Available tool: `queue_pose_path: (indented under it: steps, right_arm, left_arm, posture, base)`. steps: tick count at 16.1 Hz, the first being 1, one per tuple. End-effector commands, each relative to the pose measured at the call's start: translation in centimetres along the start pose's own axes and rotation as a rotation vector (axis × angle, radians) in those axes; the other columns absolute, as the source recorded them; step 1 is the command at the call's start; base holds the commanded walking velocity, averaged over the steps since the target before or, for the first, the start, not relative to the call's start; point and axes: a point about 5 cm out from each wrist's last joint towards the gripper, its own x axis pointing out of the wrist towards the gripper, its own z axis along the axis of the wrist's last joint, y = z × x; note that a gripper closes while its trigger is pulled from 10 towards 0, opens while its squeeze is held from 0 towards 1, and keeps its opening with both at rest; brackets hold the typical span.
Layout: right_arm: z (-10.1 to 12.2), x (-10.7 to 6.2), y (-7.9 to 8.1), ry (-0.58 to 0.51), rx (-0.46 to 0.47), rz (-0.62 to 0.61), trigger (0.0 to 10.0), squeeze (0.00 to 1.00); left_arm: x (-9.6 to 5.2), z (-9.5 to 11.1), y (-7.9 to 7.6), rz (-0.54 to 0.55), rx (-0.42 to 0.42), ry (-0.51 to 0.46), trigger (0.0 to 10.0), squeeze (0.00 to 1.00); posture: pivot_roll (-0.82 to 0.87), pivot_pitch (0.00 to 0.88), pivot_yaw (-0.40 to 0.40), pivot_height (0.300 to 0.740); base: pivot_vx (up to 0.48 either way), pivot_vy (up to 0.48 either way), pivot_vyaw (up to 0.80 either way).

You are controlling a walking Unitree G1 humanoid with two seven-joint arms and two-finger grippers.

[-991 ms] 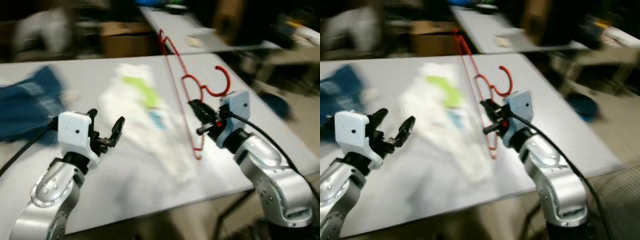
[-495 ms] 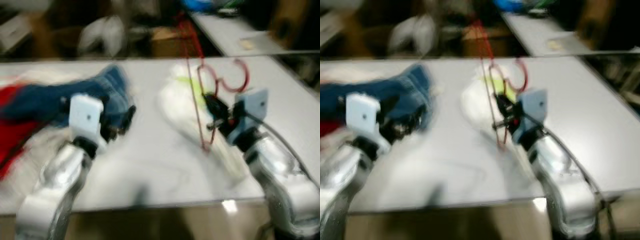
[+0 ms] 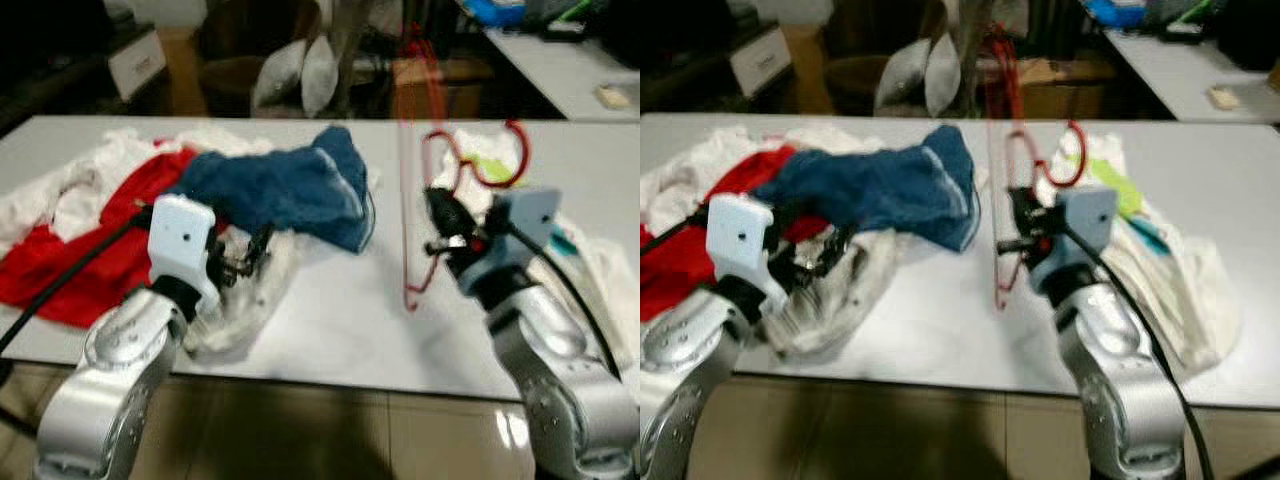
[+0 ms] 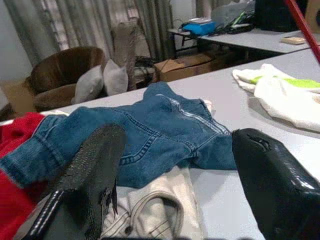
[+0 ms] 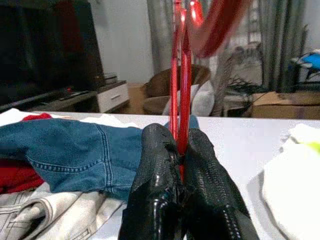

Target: Hang hanger

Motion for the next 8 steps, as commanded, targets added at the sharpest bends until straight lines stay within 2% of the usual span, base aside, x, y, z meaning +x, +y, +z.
queue_pose_path:
  steps: [1, 8]
  right_arm:
    - [0.61, -0.37, -0.64, -0.008, -0.033, -0.025, 10.0, 0.0]
    - [0.59, -0.24, 0.21, 0.009, -0.054, 0.042, 10.0, 0.0]
  left_arm:
    - [-0.06, -0.07, -0.28, -0.003, -0.005, 0.005, 10.0, 0.32]
    - [-0.32, -0.47, -0.01, 0.038, -0.007, 0.011, 10.0, 0.32]
  posture:
    - [-0.09, 0.0, 0.063, 0.74]
    - [-0.11, 0.0, 0.032, 0.74]
  base:
    - [0.0, 0.311, 0.0]
    - [0.0, 0.312, 0.0]
